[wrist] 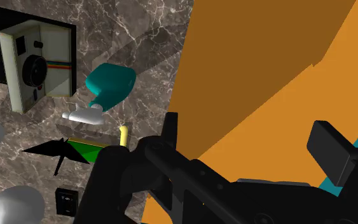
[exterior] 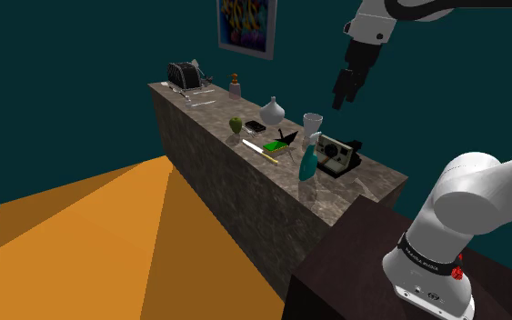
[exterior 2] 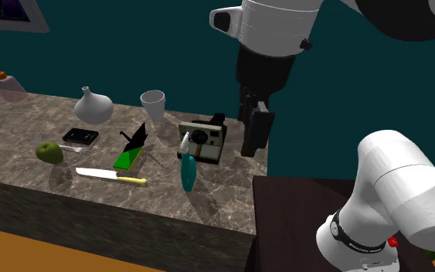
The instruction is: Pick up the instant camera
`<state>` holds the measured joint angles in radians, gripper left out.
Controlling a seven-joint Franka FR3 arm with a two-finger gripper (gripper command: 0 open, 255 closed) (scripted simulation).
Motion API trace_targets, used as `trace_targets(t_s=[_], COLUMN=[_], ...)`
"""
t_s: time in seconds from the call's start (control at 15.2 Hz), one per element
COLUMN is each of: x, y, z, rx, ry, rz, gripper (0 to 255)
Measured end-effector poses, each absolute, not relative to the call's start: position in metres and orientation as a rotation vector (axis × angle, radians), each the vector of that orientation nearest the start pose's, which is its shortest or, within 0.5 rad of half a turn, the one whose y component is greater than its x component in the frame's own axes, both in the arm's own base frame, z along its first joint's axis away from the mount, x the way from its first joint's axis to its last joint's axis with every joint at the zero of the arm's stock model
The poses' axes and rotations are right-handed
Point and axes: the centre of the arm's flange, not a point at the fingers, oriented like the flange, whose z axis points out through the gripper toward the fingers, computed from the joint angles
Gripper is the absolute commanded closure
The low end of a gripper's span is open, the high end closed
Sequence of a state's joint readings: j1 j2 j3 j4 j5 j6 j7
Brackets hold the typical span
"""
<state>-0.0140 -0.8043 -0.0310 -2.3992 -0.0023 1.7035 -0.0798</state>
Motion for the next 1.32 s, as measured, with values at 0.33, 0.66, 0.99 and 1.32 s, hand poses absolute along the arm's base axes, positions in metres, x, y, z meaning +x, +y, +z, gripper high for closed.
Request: trace_targets(t_s=[0.33, 0.66, 0.99, 1.32], x=[0.336, 0.366, 0.397, 0.424], y=[-0.046, -0.088, -0.139, -0.186], z=[0.565, 0.532, 0.496, 0.459], rx=[-3.123, -3.124, -3.124, -3.124], ry=[-0.041, 0.002, 0.046, 0.089], rz=[-0.156, -0.136, -0.115, -0.094], gripper=[0, 0, 0, 0])
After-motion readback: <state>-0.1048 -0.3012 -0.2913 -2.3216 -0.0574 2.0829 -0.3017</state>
